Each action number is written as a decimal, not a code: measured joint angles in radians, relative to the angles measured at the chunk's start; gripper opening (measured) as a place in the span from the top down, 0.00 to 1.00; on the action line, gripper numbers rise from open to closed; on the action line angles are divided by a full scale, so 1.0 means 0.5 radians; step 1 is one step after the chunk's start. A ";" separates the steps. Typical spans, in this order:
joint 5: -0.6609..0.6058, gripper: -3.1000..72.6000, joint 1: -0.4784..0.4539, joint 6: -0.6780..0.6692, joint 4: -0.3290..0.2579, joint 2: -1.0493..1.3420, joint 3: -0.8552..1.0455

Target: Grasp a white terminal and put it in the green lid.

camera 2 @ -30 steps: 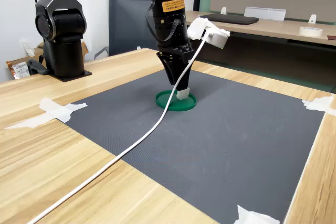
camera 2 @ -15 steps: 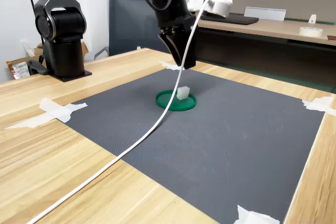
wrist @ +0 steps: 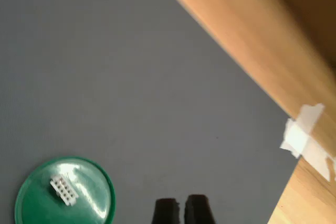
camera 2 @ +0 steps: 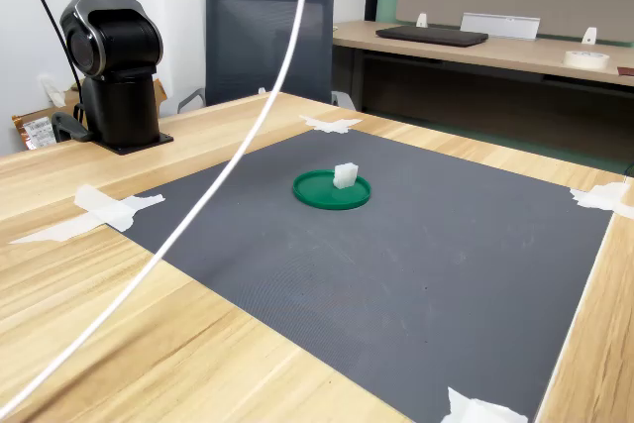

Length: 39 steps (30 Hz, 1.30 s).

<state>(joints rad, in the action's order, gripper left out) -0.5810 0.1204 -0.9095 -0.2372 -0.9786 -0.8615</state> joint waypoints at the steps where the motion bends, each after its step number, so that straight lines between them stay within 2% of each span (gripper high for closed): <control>1: 0.048 0.99 0.000 0.029 -0.004 0.067 0.060; 4: 0.244 0.99 0.000 0.154 -0.014 0.276 0.275; 7: 0.467 0.99 0.000 0.389 -0.042 0.539 0.535; 10: 0.582 0.99 -0.002 0.597 -0.055 0.823 0.755; 14: 0.594 0.99 -0.104 0.716 -0.063 1.112 0.950; 18: 0.581 0.99 -0.282 0.742 -0.064 1.335 1.111; 22: 0.573 0.99 -0.384 0.750 -0.064 1.519 1.259; 32: 0.556 0.99 -0.395 0.750 -0.064 1.701 1.644; 39: 0.521 0.99 -0.395 0.750 -0.064 1.903 1.707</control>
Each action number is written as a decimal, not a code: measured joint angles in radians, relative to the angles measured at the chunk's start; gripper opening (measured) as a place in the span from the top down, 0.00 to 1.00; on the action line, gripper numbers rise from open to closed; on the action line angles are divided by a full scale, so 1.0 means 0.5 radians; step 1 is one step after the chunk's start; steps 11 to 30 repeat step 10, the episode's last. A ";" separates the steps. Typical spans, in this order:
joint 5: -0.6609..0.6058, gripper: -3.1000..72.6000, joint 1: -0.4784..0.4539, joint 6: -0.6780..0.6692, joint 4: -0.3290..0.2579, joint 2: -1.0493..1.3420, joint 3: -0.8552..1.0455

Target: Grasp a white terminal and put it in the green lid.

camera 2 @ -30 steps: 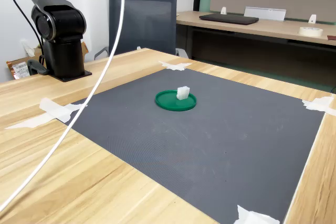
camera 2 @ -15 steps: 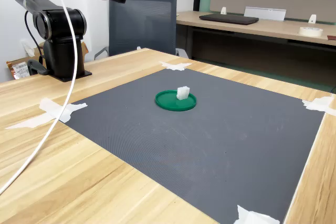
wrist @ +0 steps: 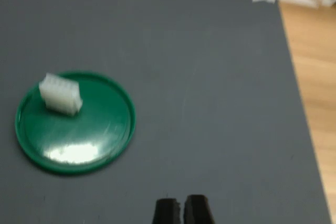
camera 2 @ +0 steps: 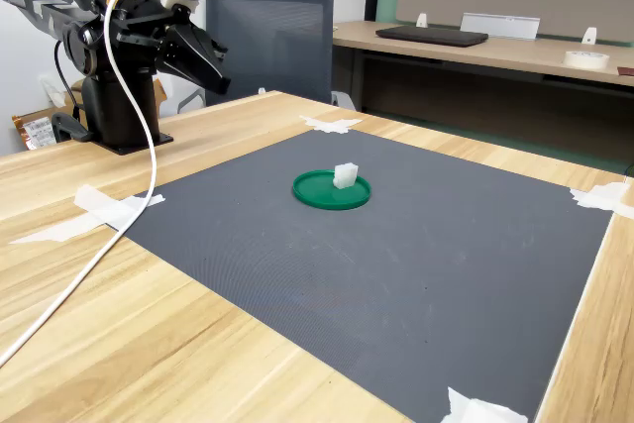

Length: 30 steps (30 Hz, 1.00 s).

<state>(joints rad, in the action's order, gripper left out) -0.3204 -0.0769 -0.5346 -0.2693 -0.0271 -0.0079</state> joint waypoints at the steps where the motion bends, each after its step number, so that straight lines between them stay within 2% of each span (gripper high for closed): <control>1: 0.000 0.99 0.000 0.000 0.000 0.033 0.000; 30: -0.002 0.99 0.000 0.002 0.000 0.070 0.006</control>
